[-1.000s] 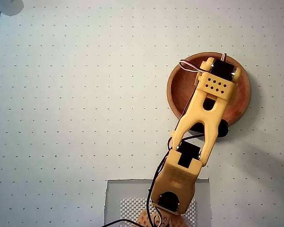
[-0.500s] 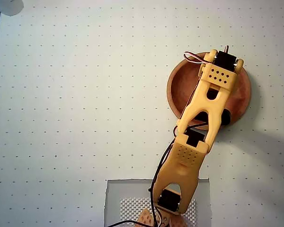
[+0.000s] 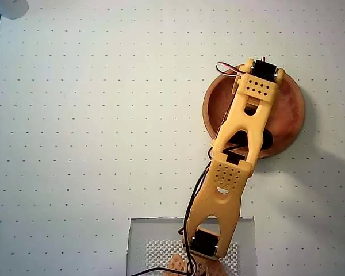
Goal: Grasp a clothespin and put it in the bowl.
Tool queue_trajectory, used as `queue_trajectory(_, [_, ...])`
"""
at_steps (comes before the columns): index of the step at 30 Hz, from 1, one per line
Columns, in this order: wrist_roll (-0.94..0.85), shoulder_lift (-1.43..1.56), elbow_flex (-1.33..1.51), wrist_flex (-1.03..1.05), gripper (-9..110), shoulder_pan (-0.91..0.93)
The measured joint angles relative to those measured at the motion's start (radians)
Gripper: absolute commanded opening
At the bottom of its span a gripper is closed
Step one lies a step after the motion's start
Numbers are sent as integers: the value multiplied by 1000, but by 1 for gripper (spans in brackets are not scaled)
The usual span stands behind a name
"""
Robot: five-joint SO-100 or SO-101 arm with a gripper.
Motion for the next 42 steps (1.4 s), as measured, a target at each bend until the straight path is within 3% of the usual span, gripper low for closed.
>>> queue_trajectory(14, [0, -12, 0, -12, -2, 0])
queue_trajectory(23, [0, -12, 0, -12, 14, 0])
queue_trajectory(32, [0, -12, 0, -12, 15, 0])
queue_trajectory(36, [0, -12, 0, -12, 12, 0])
queue_trajectory(42, [0, -12, 0, -12, -4, 0])
